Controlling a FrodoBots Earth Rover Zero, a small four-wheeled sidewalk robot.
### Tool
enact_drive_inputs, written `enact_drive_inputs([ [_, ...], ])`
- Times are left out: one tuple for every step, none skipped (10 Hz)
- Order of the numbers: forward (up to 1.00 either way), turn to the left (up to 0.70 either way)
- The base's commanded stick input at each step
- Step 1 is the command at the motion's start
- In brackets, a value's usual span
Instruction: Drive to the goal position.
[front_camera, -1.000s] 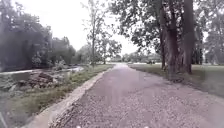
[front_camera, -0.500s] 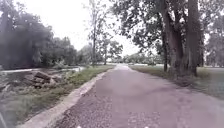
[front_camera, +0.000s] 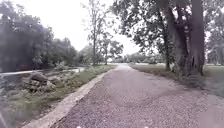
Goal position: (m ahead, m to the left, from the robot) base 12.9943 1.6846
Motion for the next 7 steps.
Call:
enact_drive_inputs([
  [0.7,0.0],
  [0.7,-0.01],
  [0.7,-0.11],
  [0.7,-0.14],
  [0.7,-0.14],
  [0.7,-0.13],
  [0.7,-0.06],
])
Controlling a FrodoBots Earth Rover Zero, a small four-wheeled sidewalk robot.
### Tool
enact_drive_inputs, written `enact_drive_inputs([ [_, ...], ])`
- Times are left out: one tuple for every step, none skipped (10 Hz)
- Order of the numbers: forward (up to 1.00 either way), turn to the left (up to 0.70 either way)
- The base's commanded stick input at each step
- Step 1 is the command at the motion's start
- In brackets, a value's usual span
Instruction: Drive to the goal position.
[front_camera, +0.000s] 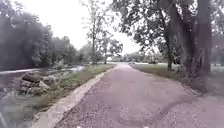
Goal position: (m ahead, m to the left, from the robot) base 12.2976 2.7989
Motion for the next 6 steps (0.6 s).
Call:
enact_drive_inputs([
  [0.7,0.0],
  [0.7,0.0],
  [0.7,0.0],
  [0.7,0.0],
  [0.7,0.0],
  [0.7,0.0],
])
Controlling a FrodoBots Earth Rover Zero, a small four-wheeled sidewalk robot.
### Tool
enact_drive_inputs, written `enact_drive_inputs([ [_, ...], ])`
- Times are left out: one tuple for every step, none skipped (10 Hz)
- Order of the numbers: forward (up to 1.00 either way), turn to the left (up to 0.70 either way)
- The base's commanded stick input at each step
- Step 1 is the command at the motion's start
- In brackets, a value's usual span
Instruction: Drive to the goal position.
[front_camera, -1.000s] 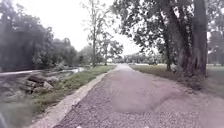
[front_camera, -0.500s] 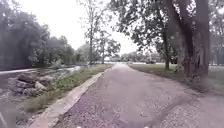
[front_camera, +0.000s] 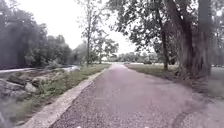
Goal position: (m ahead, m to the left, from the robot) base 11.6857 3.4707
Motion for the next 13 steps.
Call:
enact_drive_inputs([
  [0.7,0.0],
  [0.7,0.0],
  [0.7,0.0],
  [0.7,0.0],
  [0.7,0.0],
  [0.7,0.0],
  [0.7,0.0],
  [0.7,0.0],
  [0.7,0.0],
  [0.7,0.0],
  [0.7,0.0],
  [0.7,0.0],
  [0.7,0.0],
])
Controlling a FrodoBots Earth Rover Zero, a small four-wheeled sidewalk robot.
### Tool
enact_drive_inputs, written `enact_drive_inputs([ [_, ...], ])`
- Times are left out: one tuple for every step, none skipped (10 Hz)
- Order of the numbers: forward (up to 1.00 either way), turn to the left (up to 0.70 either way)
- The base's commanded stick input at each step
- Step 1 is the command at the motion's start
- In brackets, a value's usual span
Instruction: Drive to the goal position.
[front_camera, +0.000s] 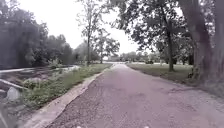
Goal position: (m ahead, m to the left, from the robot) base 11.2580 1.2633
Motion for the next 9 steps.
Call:
enact_drive_inputs([
  [0.7,0.0],
  [0.7,0.0],
  [0.7,0.0],
  [0.7,0.0],
  [0.7,0.0],
  [0.7,0.0],
  [0.7,0.0],
  [0.7,0.0],
  [0.7,0.0],
])
